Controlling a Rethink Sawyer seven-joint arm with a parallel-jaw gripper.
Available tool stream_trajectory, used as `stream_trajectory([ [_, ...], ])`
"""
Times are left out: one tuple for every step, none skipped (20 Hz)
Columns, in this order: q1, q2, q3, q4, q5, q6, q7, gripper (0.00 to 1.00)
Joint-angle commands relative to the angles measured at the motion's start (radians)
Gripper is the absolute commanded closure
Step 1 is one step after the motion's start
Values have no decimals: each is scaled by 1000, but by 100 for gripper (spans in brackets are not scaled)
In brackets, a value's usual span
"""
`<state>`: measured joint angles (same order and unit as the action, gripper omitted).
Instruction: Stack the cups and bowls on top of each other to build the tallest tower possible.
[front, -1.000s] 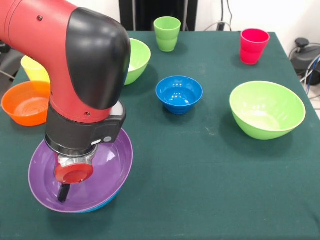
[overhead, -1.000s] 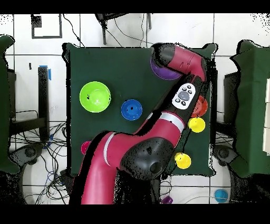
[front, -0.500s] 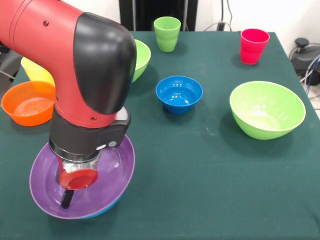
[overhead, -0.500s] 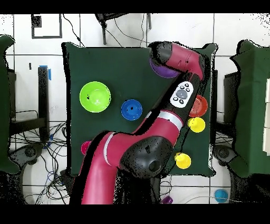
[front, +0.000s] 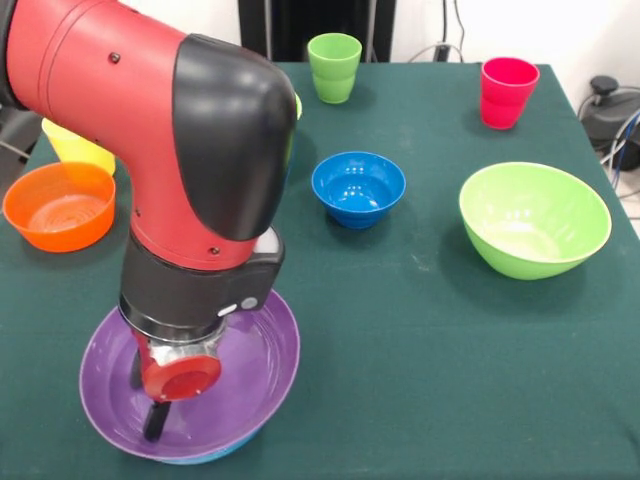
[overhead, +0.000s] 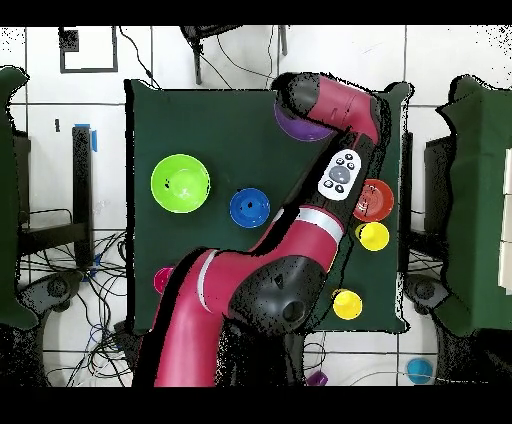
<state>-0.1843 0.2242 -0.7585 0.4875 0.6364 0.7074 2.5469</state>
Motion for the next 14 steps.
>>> stream_trajectory([
  [1, 82, 129, -55, 34, 11, 95, 0],
  [1, 87, 126, -61, 38, 13, 97, 0],
  [2, 88, 129, -60, 40, 10, 96, 0],
  [3, 92, 126, -64, 44, 10, 99, 0],
  [5, 94, 130, -63, 47, 8, 98, 0],
  [7, 96, 134, -62, 51, 6, 97, 0],
  [11, 97, 140, -58, 53, 8, 95, 0],
  [15, 97, 147, -54, 55, 11, 93, 0],
  [20, 100, 153, -54, 59, 18, 91, 0],
  [26, 98, 159, -47, 57, 23, 83, 0],
  [32, 93, 169, -36, 57, 30, 76, 0],
  [39, 88, 179, -26, 57, 37, 70, 0],
  [44, 81, 188, -14, 54, 43, 61, 0],
  [50, 73, 195, -2, 52, 52, 58, 0],
])
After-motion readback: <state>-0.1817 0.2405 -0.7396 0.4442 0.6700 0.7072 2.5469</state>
